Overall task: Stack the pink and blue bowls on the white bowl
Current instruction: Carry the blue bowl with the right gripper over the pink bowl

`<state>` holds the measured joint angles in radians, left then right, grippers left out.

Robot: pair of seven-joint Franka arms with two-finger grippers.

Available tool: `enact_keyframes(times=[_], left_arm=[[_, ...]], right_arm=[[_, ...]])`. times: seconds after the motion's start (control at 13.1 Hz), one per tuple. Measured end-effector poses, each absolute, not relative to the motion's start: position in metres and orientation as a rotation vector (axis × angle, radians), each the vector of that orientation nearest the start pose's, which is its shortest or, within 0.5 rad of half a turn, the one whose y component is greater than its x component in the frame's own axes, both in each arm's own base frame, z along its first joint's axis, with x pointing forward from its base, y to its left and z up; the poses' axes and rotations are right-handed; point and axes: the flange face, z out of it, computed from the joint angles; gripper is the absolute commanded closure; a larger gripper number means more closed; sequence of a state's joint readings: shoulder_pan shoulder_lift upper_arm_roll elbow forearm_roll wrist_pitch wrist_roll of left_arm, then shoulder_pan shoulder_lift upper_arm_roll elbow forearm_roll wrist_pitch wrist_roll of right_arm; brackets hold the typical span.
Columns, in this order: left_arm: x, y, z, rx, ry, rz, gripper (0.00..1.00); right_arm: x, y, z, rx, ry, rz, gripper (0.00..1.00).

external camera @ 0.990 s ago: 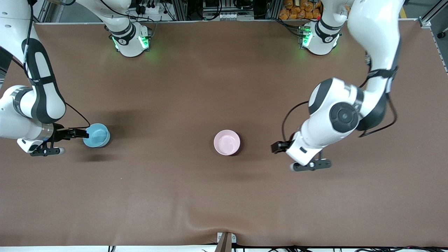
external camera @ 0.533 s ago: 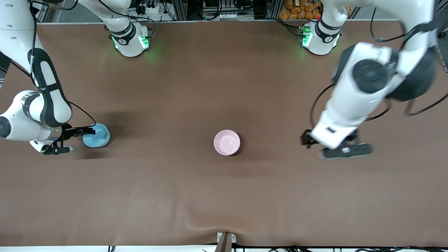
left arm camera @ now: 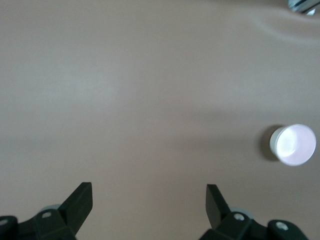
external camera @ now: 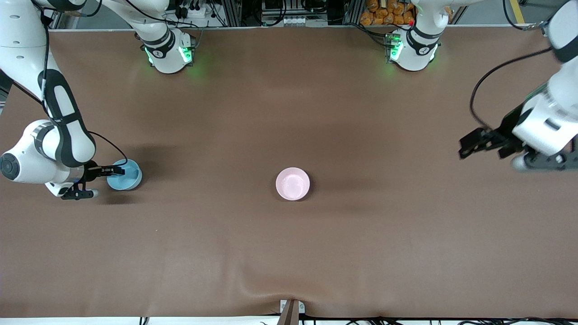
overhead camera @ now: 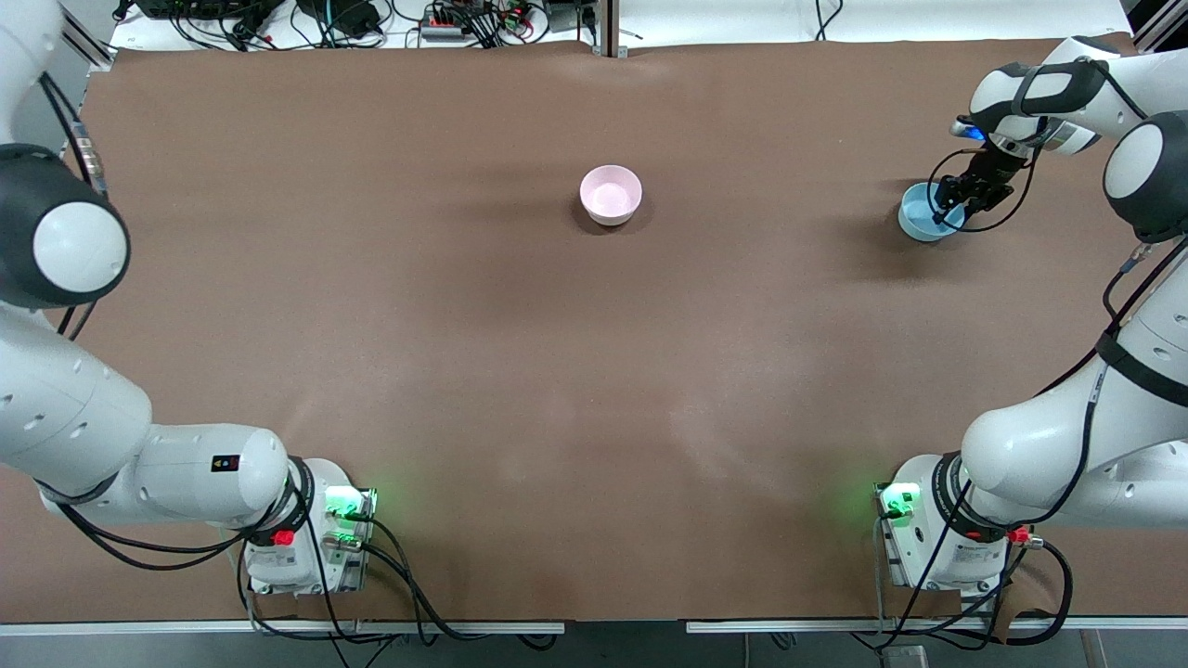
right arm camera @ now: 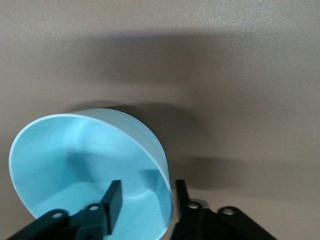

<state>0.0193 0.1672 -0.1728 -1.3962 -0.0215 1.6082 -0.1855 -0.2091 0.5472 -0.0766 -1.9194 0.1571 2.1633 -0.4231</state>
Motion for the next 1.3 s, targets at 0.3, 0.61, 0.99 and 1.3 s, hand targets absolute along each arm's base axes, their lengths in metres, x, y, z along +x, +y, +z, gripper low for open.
enact_keyframes(times=[0.3,0.61,0.99,1.3], left_arm=[[0.575,-0.06,0.617,-3.167,-0.076,0.05,0.0],[0.573,-0.061,0.605,-3.16,-0.092,0.11,0.0],[0.573,-0.055,0.608,-3.16,-0.096,0.1,0.0],[0.563,-0.041,0.637,-3.175,-0.017,0.029,0.0]], right_arm=[[0.577,-0.16,0.19,-2.95,-0.057,0.351,1.0],[0.606,-0.144,0.217,-2.963,-0.116,0.257,1.0],[0.641,-0.077,0.262,-2.815,-0.189,0.222,1.0],[0.646,0.016,0.264,-2.741,-0.057,0.276,1.0]])
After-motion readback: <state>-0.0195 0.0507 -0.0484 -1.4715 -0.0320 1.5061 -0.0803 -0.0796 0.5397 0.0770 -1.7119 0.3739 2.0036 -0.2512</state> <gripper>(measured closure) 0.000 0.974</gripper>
